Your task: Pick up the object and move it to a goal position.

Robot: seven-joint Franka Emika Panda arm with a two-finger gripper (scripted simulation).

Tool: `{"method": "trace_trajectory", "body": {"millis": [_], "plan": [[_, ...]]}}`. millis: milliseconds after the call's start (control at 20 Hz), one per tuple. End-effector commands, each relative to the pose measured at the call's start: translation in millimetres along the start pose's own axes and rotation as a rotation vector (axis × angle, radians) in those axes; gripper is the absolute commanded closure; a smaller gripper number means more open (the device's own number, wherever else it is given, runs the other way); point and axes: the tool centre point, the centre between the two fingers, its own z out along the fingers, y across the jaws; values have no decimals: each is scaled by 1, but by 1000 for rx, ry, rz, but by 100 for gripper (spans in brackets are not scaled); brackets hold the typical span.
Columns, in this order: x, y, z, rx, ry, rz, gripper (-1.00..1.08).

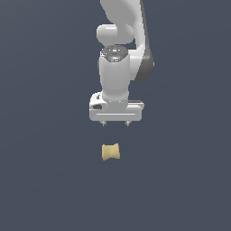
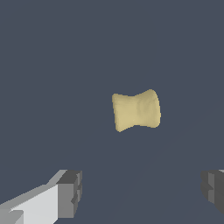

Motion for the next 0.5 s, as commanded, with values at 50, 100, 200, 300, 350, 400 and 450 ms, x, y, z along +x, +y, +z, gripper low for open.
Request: {"method": "trace_trajectory", "body": {"millis": [50, 100, 200, 300, 350, 400, 450], "plan": [[0, 0, 0, 0, 0, -1, -92], [0, 0, -1, -1, 0, -2, -92], [0, 1, -3, -4, -1, -9, -92], [1, 2, -6, -7, -1, -20, -92], [1, 2, -7, -9, -2, -24, -92], [1, 2, -7, -10, -2, -27, -92], [1, 3, -8, -10, -2, -29, -92]]}}
